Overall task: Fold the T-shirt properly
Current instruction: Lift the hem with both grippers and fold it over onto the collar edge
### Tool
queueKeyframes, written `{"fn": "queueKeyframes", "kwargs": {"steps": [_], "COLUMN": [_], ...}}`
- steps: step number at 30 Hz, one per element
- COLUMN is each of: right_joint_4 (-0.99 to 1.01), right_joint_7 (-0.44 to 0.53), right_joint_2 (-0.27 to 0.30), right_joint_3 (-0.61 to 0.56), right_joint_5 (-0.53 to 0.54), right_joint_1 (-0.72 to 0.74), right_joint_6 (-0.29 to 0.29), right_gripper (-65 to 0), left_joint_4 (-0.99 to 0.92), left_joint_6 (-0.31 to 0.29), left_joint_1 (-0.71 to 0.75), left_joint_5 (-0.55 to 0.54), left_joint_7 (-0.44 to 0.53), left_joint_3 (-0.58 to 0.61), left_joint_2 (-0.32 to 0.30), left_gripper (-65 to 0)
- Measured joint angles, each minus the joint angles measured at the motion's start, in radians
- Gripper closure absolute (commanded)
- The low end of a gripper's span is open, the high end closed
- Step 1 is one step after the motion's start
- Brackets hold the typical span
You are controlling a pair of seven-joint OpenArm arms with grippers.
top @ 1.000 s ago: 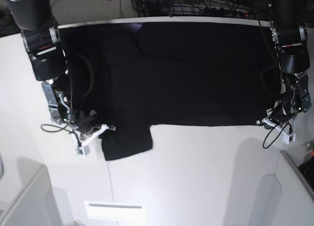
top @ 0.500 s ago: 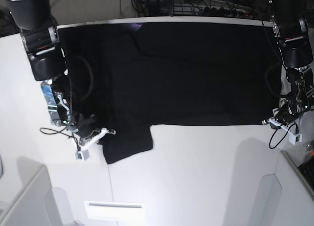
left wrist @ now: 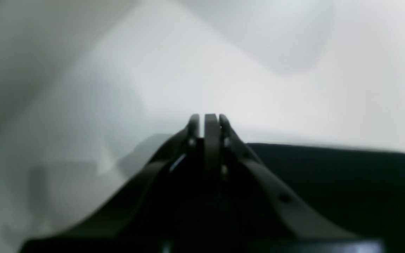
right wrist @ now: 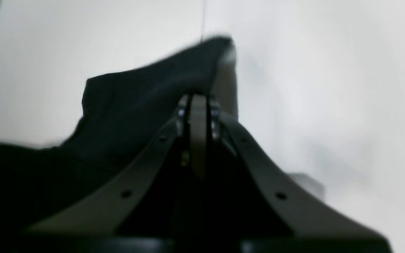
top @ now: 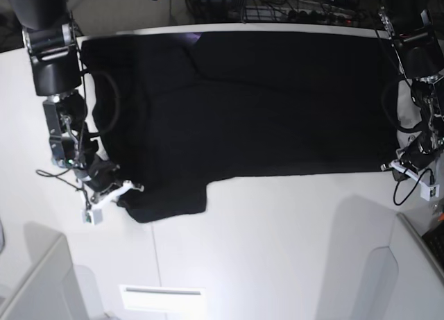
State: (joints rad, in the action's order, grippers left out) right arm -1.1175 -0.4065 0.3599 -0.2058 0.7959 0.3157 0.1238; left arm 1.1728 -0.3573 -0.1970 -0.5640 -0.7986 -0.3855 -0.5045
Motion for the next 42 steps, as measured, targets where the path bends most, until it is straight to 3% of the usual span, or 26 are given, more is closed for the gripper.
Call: {"fn": "queueKeyframes", "kwargs": {"steps": [3,21,24,28,42], "right_joint_4": [-0.039,-0.280,-0.317,-0.358,-0.591], "right_joint_7": [-0.008,-0.069,-0.069,-0.077,-0.076], "right_joint_2": [0.002,0.000,-0.005,-0.003,-0.011], "right_joint_3": [0.037,0.166,0.189,0.227,0.356], "right_joint_5": [-0.001,0.000,0.001,0.000,0.009], "right_joint_1": [-0.034,-0.229,-0.264,-0.334,-0.580], "right_joint_6": [0.000,0.000,0.000,0.000,0.000], "right_gripper": [0.0,0.0,0.0,0.0,0.0], "left_joint_4": [0.025,0.248,0.277,0.278,0.457], "left_joint_6": [-0.035,-0.070,-0.154,-0.184,-0.190], "left_joint_1": [0.002,0.132,0.145,0.156,0.360], "left_joint_5": [-0.006,0.001,-0.014,-0.001,-0.008], "left_joint_7": [-0.045,-0.192,-0.243,-0.325,-0.314], "left_joint_3": [0.000,-0.249,-0.291,-0.364,-0.375], "left_joint_2": [0.002,0.033,0.049,0.069,0.079], "left_gripper": [0.0,0.0,0.0,0.0,0.0]}}
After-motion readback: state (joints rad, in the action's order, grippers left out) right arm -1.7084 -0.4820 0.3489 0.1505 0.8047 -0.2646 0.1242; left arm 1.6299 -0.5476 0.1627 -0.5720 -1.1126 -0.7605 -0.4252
